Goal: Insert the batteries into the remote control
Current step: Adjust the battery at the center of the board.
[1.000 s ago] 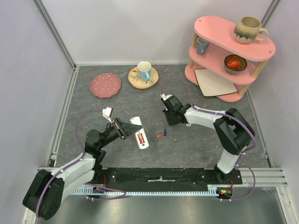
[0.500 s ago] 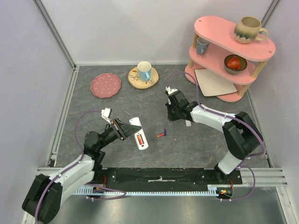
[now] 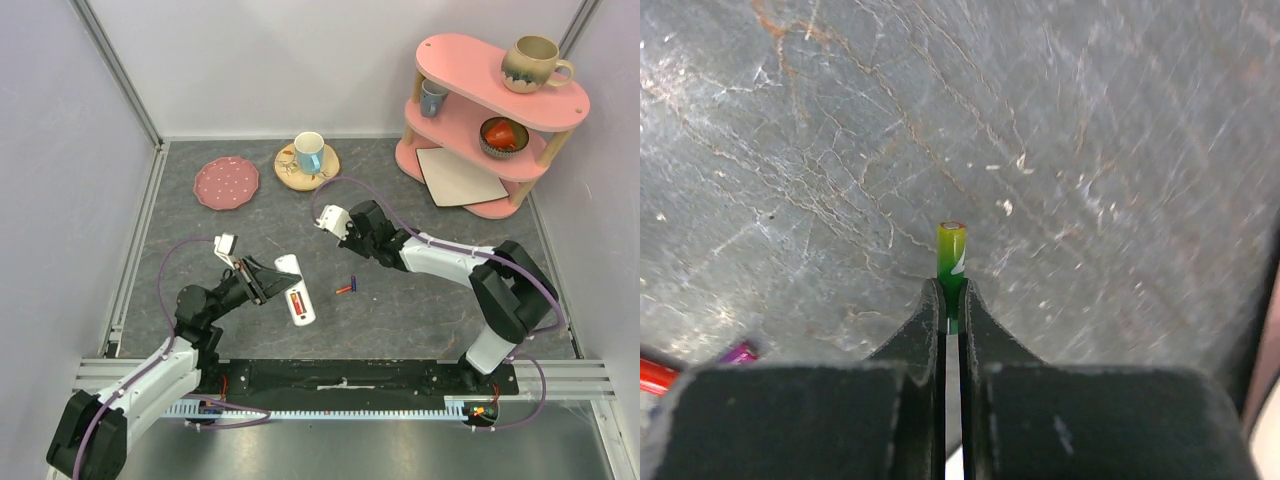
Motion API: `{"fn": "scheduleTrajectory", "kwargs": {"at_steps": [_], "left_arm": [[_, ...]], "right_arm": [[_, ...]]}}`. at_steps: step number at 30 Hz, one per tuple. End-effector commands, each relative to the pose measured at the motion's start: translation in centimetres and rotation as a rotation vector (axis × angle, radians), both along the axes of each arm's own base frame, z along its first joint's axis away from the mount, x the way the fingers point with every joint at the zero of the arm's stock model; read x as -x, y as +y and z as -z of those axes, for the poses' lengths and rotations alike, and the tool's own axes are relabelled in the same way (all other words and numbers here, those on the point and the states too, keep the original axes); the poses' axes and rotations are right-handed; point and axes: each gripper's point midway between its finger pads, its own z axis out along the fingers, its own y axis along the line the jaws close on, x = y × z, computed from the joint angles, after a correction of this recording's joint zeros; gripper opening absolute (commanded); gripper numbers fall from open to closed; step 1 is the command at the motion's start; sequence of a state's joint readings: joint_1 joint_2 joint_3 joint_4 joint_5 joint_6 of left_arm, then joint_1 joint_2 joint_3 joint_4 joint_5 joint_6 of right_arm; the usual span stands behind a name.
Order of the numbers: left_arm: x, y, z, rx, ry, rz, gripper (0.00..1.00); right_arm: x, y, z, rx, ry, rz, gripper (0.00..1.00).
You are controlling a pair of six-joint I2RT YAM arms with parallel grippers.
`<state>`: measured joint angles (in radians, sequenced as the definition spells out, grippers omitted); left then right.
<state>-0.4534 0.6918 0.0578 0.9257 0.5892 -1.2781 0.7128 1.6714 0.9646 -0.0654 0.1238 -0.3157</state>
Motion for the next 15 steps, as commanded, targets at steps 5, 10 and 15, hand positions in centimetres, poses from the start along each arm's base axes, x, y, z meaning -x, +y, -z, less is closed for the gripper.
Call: {"fn": "scheduleTrajectory", "kwargs": {"at_steps": [5, 10, 15], "left_arm": [[1.4, 0.5, -0.2, 0.014, -0.069, 0.016, 0.02], [1.3, 0.7, 0.0, 0.019, -0.064, -0.001, 0.02], [1.3, 0.7, 0.3, 0.013, -0.056, 0.0, 0.02]], "right_arm": [[-2.0, 0.9, -0.2, 0.298, -0.103, -0.425, 0.0], [-2.5, 1.3, 0.4, 0.3, -0.078, -0.521, 0.0], [-1.8, 2.7, 0.8, 0.221, -0.016, -0.54, 0.0]]}}
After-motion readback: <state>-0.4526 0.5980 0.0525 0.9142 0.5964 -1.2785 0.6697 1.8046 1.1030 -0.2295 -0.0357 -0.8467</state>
